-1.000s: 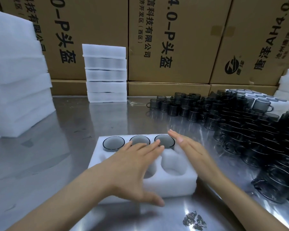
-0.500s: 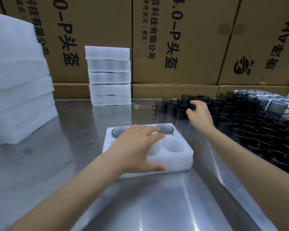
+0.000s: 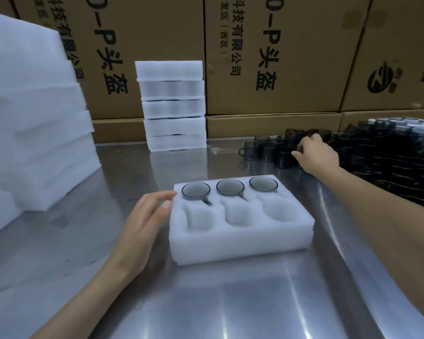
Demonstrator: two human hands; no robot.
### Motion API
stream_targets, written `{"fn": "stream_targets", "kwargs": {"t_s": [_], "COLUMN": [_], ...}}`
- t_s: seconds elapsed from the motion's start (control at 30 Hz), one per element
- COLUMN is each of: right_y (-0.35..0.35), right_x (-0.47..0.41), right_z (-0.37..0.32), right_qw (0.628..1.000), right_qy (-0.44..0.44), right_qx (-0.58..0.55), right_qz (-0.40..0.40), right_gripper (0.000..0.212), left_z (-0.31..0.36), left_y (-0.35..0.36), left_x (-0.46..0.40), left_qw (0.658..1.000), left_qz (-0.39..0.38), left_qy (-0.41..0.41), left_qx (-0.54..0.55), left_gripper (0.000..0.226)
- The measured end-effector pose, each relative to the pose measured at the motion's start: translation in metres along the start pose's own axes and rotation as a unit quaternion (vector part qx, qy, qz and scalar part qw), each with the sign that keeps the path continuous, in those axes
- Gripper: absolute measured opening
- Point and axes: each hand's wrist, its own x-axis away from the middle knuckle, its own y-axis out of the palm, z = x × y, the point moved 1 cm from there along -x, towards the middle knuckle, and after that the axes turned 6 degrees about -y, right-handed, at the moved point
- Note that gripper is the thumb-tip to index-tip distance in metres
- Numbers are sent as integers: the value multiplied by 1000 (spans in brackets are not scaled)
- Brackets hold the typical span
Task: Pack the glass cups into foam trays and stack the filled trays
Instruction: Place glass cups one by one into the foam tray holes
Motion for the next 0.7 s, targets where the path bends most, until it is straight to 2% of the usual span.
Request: {"fn": "stream_targets", "kwargs": {"t_s": [0.07, 0.13, 0.23, 0.3, 0.4, 0.5, 0.57, 0.7], "right_y": [-3, -13, -38, -57, -79, -83, -76, -56], "right_x": [6, 14, 36, 62, 116, 166, 184, 199], "right_z": [-7, -18, -46, -72, -116, -145, -154, -159], "right_qw": [999, 991, 957, 928, 887, 871, 873, 901], "right_qy": [5, -12, -70, -119, -236, -352, -377, -360], "right_qx": [-19, -76, -194, -262, -330, -299, -268, -215], "right_qz": [46, 112, 203, 236, 221, 170, 155, 110], "right_gripper": [30, 29, 25, 25, 32, 28, 29, 28], "left_z": [-1, -2, -3, -2, -2, -1, 0, 2], "left_y": [1, 1, 2, 4, 6, 5, 4, 4], "left_x": [2, 3, 3, 3, 6, 6, 6, 10], "left_qw": [999, 998, 998, 999, 999, 998, 996, 996], "left_qz": [-33, -46, -40, -32, -24, -3, 19, 52], "left_qy": [-1, -15, -19, -12, 3, 19, 29, 24], "left_qx": [-28, -41, -38, -32, -39, -59, -77, -67], "left_gripper": [46, 42, 29, 24, 22, 18, 20, 21]}}
